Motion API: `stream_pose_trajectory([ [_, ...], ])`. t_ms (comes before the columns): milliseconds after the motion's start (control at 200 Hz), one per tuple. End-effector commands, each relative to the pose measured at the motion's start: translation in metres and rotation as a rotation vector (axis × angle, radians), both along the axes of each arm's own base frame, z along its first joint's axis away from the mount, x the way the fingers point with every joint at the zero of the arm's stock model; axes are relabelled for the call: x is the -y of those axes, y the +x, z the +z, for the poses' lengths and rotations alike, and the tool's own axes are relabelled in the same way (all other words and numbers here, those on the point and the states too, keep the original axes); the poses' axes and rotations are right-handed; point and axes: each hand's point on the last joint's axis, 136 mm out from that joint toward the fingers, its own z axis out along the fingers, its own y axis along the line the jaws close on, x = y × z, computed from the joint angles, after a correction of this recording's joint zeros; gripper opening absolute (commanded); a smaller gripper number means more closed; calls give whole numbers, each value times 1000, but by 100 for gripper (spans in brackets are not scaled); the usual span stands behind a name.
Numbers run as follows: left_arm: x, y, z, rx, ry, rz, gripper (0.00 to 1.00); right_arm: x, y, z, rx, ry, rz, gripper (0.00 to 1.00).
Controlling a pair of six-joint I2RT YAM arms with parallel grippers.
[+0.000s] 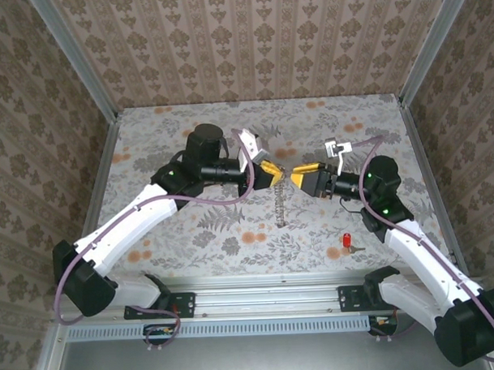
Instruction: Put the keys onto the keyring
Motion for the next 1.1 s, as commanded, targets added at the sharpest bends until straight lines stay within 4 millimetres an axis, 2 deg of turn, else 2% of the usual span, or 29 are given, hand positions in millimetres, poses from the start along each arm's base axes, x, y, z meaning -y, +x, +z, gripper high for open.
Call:
stream_pose_trajectory([
  [0,0,-7,17,27,-33,-53,0,-6,-7,0,40,-4,46,49],
  [650,4,-6,17,2,-30,-61,0,-20,-9,7,60,0,82,34],
  [965,6,-8,14,-12,-23,-69,0,-20,-9,14,78,5,70,26],
  [1035,6,-8,14,-15,-22,-72,0,-20,-8,16,82,7,66,22],
  [1095,6,-9,14,-20,-20,-73,0,-19,-8,18,86,9,63,12],
])
